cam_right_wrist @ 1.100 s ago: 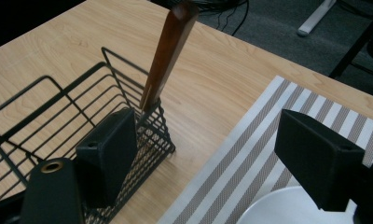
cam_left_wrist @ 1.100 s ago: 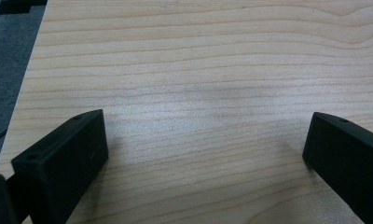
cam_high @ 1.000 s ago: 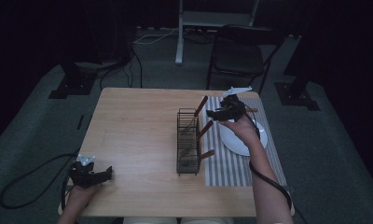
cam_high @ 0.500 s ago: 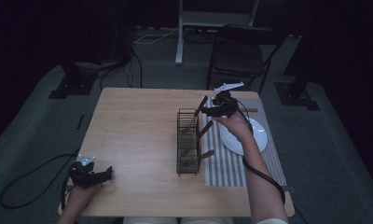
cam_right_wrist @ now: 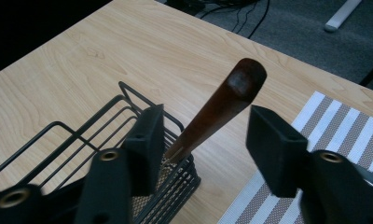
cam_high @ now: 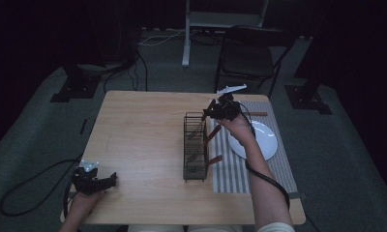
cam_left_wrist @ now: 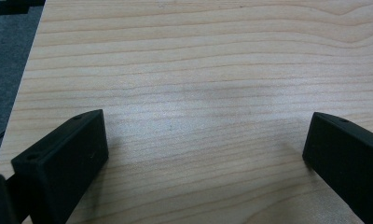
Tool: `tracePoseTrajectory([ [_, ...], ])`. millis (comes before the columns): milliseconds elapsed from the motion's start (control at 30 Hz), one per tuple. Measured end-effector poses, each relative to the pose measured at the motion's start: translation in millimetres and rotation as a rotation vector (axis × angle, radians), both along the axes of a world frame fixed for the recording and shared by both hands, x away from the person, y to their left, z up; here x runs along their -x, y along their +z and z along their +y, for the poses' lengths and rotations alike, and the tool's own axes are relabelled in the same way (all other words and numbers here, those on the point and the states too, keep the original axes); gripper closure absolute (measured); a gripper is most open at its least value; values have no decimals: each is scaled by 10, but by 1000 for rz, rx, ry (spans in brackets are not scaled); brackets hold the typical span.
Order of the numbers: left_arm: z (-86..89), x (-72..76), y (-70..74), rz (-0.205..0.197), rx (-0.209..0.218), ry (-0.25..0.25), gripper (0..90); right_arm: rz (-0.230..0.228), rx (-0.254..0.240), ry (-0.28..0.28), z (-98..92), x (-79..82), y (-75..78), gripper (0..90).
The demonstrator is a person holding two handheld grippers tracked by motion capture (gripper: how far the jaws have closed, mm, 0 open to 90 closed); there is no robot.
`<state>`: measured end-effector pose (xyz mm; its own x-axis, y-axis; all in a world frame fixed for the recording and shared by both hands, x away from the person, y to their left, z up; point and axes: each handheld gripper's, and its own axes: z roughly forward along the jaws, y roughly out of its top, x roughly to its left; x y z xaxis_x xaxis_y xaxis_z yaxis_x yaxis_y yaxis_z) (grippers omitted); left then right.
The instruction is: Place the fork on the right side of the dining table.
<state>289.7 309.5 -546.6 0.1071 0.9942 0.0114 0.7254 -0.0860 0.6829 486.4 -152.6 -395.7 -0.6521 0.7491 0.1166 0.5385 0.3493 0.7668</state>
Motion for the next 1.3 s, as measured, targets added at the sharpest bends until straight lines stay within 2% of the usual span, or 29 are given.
tracePoseTrajectory([
  [133, 0, 0, 0, 0, 0, 0, 3, 19, -5, 7, 30, -31, -33, 516],
  [367, 0, 0, 0, 0, 0, 0, 4, 26, 18, 25, 87, -74, -64, 612],
  [567, 0, 0, 0, 0, 0, 0, 3, 37, 7, 43, 95, -74, -58, 701],
  [800, 0, 0, 0, 0, 0, 0, 3, 51, -19, 82, 54, -55, -48, 747],
  [933, 0, 0, 0, 0, 0, 0, 4, 46, -60, 129, 12, 7, 0, 801],
  [1100, 0, 0, 0, 0, 0, 0, 4, 39, -61, 136, -28, 54, 32, 805],
  [1300, 0, 0, 0, 0, 0, 0, 3, 24, -116, 132, -101, 117, 126, 806],
])
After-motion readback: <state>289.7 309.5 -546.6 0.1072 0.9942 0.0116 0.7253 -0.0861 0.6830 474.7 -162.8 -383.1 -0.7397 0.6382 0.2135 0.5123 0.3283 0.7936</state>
